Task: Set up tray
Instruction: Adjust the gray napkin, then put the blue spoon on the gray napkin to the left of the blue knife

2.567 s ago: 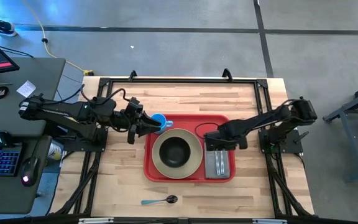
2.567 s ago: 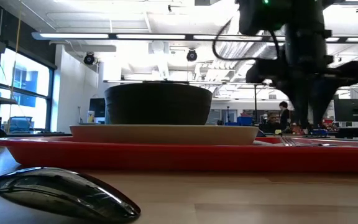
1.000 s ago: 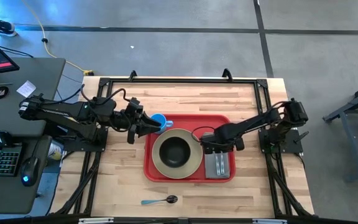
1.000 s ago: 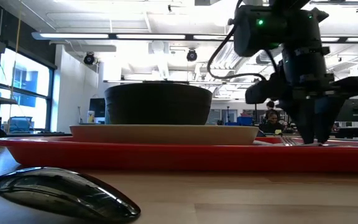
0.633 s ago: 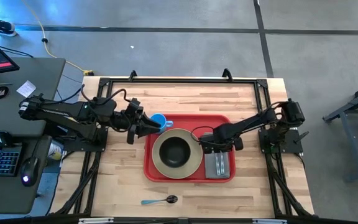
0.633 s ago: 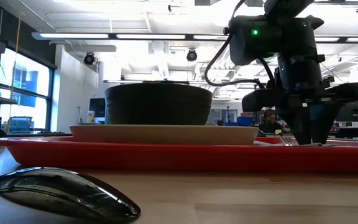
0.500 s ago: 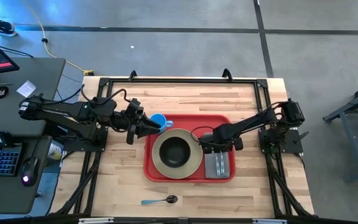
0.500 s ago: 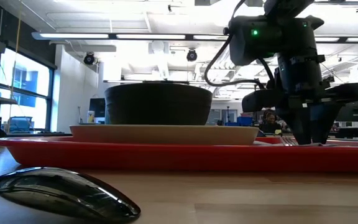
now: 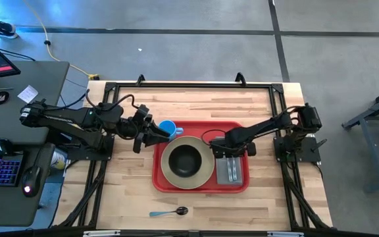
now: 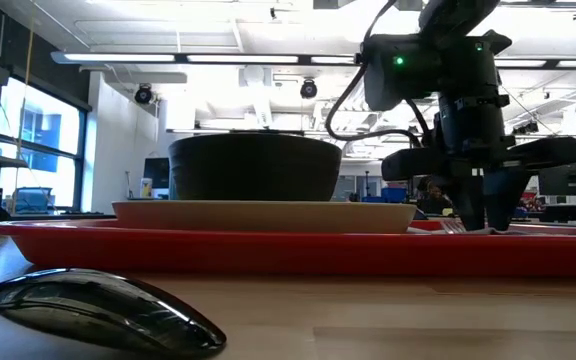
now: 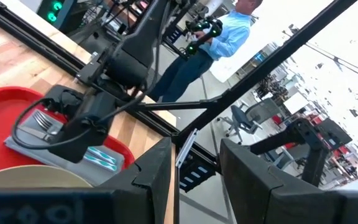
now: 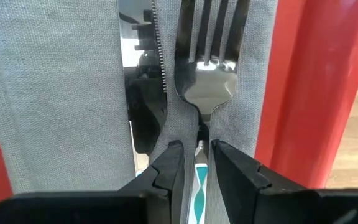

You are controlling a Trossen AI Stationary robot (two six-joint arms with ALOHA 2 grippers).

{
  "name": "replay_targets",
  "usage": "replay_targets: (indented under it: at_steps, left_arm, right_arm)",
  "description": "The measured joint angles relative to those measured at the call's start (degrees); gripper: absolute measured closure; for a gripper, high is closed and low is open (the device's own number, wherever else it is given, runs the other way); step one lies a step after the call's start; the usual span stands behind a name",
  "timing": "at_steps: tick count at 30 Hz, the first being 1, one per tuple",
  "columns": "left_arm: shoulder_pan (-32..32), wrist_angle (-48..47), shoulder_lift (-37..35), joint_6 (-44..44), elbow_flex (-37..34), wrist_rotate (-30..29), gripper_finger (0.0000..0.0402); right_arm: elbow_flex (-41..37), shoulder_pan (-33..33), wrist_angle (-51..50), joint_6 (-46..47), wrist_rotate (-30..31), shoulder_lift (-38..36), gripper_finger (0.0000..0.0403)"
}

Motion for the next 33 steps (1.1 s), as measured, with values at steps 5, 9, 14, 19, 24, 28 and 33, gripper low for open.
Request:
replay_targets:
  at_steps: [5,9,14,19,24,28,33]
  left_arm:
    - [-0.02,0.0,0.0,-0.24,0.0,0.99,0.0229]
    - [-0.01,0.02,0.0,-0.25,0.0,1.44,0.0229]
    - [0.0,0.02,0.0,-0.25,0.0,1.46,0.0229]
    - [0.0,0.04,0.0,-0.18,0.0,1.45,0.0229]
    - [-0.01,0.04,0.0,0.18,0.0,2.09,0.0229]
    - [-0.02,0.04,0.0,0.43,0.0,4.36,0.0229]
    - [-0.02,0.03,0.0,0.41,0.0,6.48,0.0229]
  right_arm:
    - [0.0,-1.14,-0.09,-1.44,0.3,0.0,0.032]
    - [-0.02,-1.59,-0.17,-2.25,0.33,0.02,0.032]
    - [-0.02,-1.62,-1.3,-2.27,-0.19,-0.05,0.032]
    - [-0.17,-1.62,-2.95,-3.33,-0.12,-1.29,0.032]
    - [-0.2,-1.51,-3.22,-3.35,0.17,-3.53,0.032]
    - [-0.18,-1.34,-2.73,-3.35,0.68,-6.56,0.032]
    - [-0.16,-0.46,-2.58,-3.36,1.69,-11.83,0.032]
